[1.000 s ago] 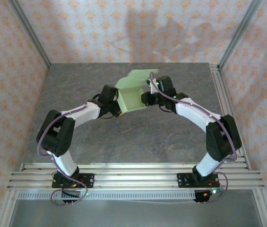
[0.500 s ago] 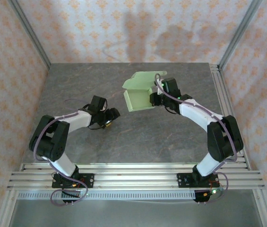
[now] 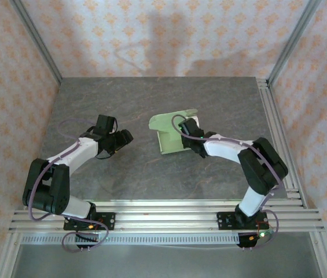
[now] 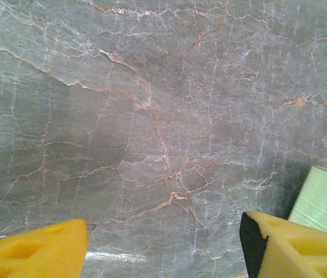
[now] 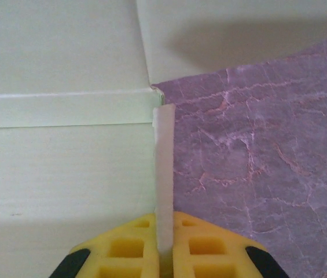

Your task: Fold the paper box

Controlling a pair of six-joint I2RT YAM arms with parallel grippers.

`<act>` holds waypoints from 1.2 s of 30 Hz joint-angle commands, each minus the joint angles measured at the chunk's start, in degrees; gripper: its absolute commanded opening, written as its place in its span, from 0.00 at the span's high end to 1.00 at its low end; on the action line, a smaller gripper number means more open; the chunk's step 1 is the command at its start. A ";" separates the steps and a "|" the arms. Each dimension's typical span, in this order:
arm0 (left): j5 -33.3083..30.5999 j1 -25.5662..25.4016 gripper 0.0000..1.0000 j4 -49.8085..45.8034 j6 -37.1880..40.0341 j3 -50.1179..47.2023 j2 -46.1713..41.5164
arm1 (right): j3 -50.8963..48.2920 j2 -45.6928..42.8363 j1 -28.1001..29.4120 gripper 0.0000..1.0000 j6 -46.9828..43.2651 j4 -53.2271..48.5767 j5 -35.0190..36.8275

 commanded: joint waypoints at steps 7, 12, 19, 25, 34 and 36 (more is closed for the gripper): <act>-1.56 0.40 0.28 -3.25 2.36 2.52 -1.06 | -2.08 4.82 0.67 0.88 4.66 2.61 8.47; -1.25 0.40 0.28 -3.43 2.53 2.96 -0.55 | -3.44 1.23 0.64 0.73 2.98 3.96 7.10; 0.03 0.40 0.28 -2.37 2.62 3.34 0.48 | -5.75 -5.82 0.62 0.56 2.93 4.79 1.53; 0.89 0.35 0.27 -1.61 3.65 3.72 1.15 | -7.22 -11.28 -0.54 0.34 3.30 3.87 -2.52; 1.10 -4.13 0.21 4.34 10.65 5.24 -1.24 | -10.98 -22.73 -8.61 0.28 2.08 5.69 -21.79; -0.87 -6.83 0.20 3.65 17.26 6.99 -2.69 | -10.27 -24.56 -10.55 0.28 -0.66 3.57 -25.19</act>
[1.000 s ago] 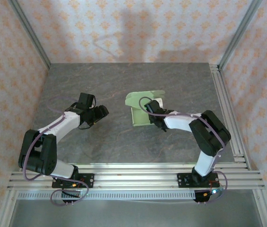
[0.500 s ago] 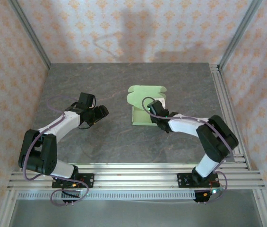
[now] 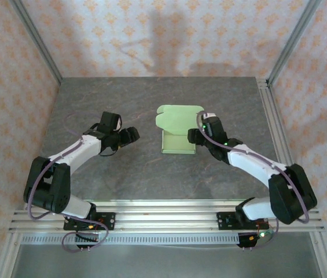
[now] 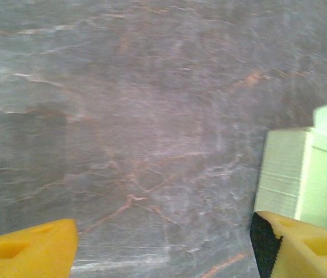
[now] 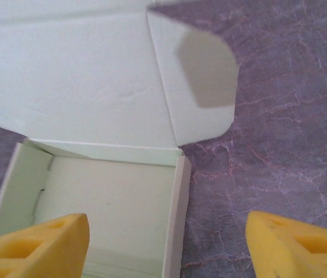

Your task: Fold the paper box

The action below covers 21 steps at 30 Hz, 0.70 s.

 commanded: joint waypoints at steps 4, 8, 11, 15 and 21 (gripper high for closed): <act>-4.82 -5.53 0.24 -0.15 17.27 8.45 -4.19 | 3.07 -4.83 -4.75 0.27 -8.55 -6.97 -12.36; 0.74 -5.62 0.23 -5.24 25.51 15.83 -1.80 | 6.32 -5.25 -6.75 0.27 -12.48 -11.52 -14.48; 3.03 -5.71 0.19 -7.37 33.88 20.58 0.06 | 9.41 -4.60 -7.51 0.26 -13.27 -14.14 -11.48; 6.18 -5.79 0.17 -10.59 46.51 26.30 3.98 | 11.92 -3.80 -8.55 0.26 -13.80 -14.63 -13.04; 11.73 -5.78 0.25 -15.82 58.15 35.56 11.56 | 14.59 -3.55 -8.69 0.26 -15.02 -16.08 -14.77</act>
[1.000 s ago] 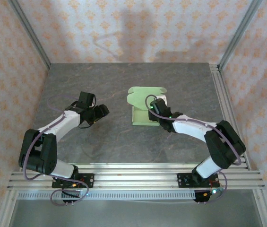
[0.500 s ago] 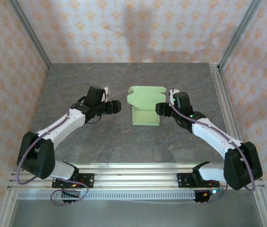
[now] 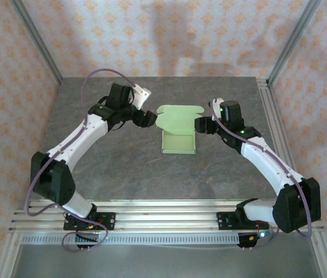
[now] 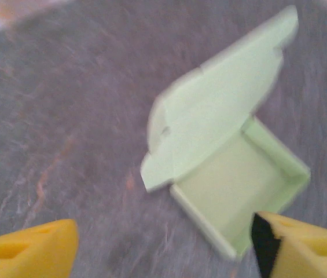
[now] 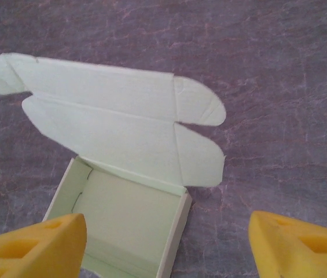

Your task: Fold the paper box

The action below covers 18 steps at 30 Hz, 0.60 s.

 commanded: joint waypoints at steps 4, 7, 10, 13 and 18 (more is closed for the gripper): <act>5.57 0.06 0.29 -13.60 15.72 16.60 12.09 | 4.01 0.34 -0.39 0.26 -3.32 -3.52 -1.90; 8.09 0.06 0.33 -19.70 18.37 23.44 17.85 | 4.61 0.51 -0.62 0.26 -3.96 -3.96 -1.56; 9.05 0.06 0.35 -23.92 20.16 28.43 22.95 | 5.17 0.95 -1.03 0.26 -4.22 -3.85 -1.36; 9.94 0.14 0.42 -27.30 21.95 32.26 26.03 | 5.38 1.44 -1.58 0.26 -4.27 -3.57 -1.12; 10.73 1.25 0.57 -31.45 24.41 36.92 29.80 | 5.08 1.75 -1.91 0.26 -3.83 -2.97 -0.86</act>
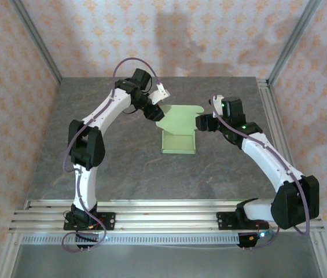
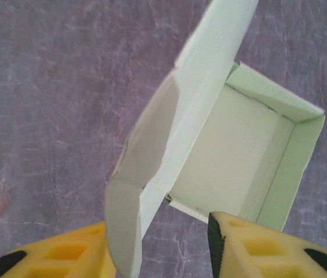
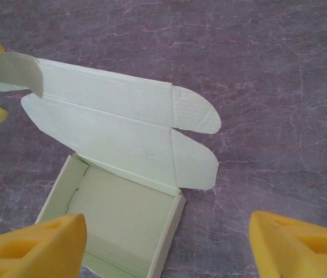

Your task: Fold the paper box

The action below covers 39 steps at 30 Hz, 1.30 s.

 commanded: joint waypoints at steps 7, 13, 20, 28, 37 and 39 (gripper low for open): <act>3.12 2.10 0.61 -9.40 5.66 6.75 2.97 | 0.27 -0.01 -0.25 0.26 0.84 1.26 0.12; 4.32 2.10 0.62 -9.86 6.16 7.25 4.01 | 0.54 -0.01 -0.25 0.26 0.54 0.97 0.38; 4.07 2.12 0.62 -9.15 5.57 8.38 5.95 | 0.80 0.07 -0.28 0.26 0.59 0.70 0.14; 5.64 2.02 0.74 -9.52 5.26 9.73 7.68 | 1.33 0.60 -0.31 0.26 0.55 0.43 0.25; 5.88 1.97 0.83 -10.09 5.93 10.80 8.33 | 1.76 0.63 -0.26 0.26 0.37 -0.40 0.76; 5.81 2.02 0.83 -10.12 5.97 10.91 8.53 | 1.90 0.60 -0.32 0.26 0.41 -0.46 0.86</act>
